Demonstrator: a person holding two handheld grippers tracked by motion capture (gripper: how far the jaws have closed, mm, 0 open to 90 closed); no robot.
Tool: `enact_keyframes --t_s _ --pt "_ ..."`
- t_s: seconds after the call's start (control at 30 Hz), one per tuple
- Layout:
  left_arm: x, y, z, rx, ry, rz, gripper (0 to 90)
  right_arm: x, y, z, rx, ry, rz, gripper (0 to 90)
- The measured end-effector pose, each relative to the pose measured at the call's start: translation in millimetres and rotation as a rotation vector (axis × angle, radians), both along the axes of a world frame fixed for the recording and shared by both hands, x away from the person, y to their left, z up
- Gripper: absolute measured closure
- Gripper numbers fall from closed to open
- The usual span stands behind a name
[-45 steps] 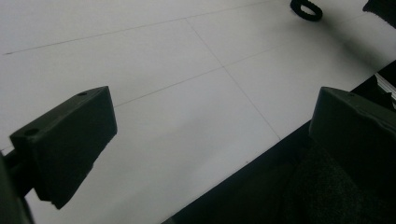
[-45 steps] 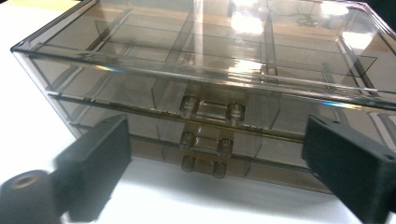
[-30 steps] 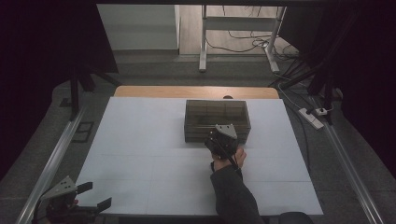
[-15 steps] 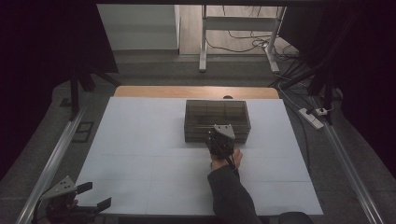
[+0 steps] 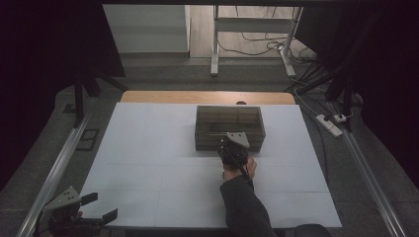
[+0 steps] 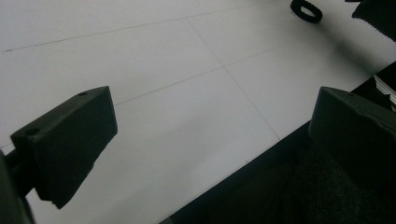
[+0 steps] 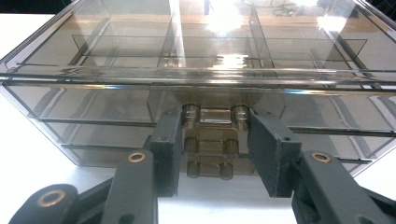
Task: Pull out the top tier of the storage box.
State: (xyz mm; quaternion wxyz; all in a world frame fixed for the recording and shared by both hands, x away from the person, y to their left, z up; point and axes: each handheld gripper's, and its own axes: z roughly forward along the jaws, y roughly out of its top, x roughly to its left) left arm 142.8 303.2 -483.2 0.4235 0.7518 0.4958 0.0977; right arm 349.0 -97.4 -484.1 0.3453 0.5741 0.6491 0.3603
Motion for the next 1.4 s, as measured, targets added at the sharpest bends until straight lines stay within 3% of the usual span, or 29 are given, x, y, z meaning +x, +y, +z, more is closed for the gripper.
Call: enact_keyframes --t_s 1.13,1.17,1.23,1.4 --pt "0.2 -0.2 0.0 0.001 0.003 0.003 0.3 -31.9 -5.7 3.6 -0.012 0.015 0.049 55.8" --pt "0.2 -0.2 0.0 0.001 0.003 0.003 0.3 -33.1 -5.6 4.0 -0.015 0.011 0.052 56.2" --pt "0.2 -0.2 0.0 0.002 0.004 0.003 0.3 -35.7 -6.2 5.7 -0.023 -0.009 0.035 67.8" --pt "0.2 -0.2 0.0 0.0 0.003 0.004 0.3 -35.4 -8.1 5.7 -0.02 0.005 0.051 60.7"
